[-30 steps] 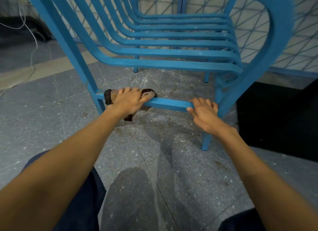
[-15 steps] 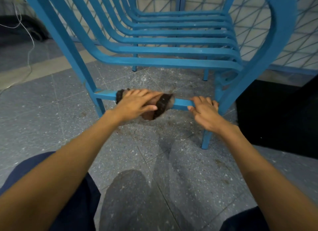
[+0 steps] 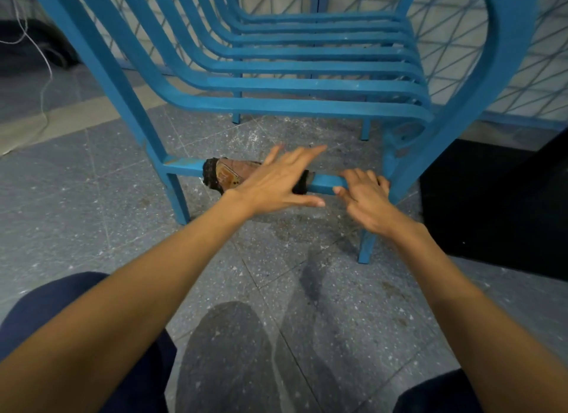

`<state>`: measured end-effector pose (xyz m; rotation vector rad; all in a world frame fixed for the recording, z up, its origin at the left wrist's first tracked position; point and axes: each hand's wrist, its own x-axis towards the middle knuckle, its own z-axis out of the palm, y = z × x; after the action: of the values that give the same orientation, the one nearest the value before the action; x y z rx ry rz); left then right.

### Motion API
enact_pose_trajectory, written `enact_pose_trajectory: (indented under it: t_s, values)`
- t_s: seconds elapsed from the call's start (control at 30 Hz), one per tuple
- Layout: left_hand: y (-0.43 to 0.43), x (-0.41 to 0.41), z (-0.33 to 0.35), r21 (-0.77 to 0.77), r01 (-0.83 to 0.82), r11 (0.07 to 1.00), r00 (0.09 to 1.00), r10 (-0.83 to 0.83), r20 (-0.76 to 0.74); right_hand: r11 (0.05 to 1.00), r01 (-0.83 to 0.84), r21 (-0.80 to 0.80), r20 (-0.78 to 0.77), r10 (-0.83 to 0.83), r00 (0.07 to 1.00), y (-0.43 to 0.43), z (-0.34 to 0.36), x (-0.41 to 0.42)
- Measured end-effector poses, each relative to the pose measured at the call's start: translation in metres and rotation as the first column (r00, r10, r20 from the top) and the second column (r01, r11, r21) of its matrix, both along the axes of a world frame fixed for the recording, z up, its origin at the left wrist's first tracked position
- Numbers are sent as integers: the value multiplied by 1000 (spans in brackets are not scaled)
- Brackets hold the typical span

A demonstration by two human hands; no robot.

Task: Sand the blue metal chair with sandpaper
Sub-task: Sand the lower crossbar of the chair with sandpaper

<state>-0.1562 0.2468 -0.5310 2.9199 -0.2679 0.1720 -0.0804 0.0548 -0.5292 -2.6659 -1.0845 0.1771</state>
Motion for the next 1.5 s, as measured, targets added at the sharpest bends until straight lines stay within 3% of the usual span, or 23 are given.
enact_pose_trajectory:
  t_s: [0.1,0.37,0.53,0.67,0.9,1.1,1.2,1.27,1.4,1.5]
  values:
    - [37,-14,1,143,-138,980,988,147,-53,1000,0,5,-1,0,1000,0,-1,0]
    - [20,-5,-9,262,-131,956,991,128,30,999,34,-19,-20,-34,999,3,-1,6]
    - [-36,17,-16,296,-161,941,986,138,98,994,93,49,-123,-86,989,3,8,6]
    - [-9,5,-17,228,-126,965,986,96,139,990,73,121,-140,-55,989,-5,10,5]
    - [90,-32,-18,160,-198,967,978,205,-34,990,63,129,-134,-45,990,-4,10,3]
    - [24,-13,-16,123,-213,969,977,212,21,987,156,28,-244,-145,959,10,16,7]
    - [-12,1,-17,88,-105,991,993,99,71,962,237,135,-337,-181,924,25,23,5]
    - [-5,-1,-17,46,-83,996,991,77,110,950,265,164,-275,-214,937,37,25,0]
    - [49,-26,-18,-60,-153,986,986,157,64,970,105,221,-39,-99,994,75,33,-20]
    - [72,-52,-5,-225,-163,961,985,169,10,962,-43,271,-143,84,986,106,26,-35]
